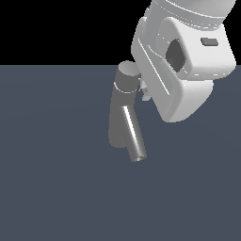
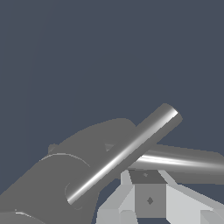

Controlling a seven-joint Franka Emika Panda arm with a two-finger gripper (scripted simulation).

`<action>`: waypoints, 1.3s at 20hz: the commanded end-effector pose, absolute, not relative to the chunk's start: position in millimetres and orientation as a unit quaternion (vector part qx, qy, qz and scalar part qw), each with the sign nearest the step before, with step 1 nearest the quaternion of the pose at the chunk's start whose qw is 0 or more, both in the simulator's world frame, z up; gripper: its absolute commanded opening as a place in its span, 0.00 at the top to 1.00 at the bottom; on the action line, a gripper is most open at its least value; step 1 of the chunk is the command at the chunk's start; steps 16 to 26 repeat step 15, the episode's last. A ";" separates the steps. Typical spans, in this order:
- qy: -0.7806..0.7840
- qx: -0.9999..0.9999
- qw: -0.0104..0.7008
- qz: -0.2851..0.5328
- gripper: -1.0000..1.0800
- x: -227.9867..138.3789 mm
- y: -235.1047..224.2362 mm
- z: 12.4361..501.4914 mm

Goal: Turn on the faucet by rotating a designated handle.

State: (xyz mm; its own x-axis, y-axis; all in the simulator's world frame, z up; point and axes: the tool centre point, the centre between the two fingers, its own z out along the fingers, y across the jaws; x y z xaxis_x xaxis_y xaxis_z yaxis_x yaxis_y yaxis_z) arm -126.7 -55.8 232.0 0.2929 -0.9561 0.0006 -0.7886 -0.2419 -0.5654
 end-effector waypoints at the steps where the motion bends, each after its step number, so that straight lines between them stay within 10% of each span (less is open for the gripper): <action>1: 0.581 -0.759 0.233 -0.180 1.00 -121.4 -74.2 233.5; 26: 0.589 -0.753 0.229 -0.181 1.00 -94.8 -108.2 245.6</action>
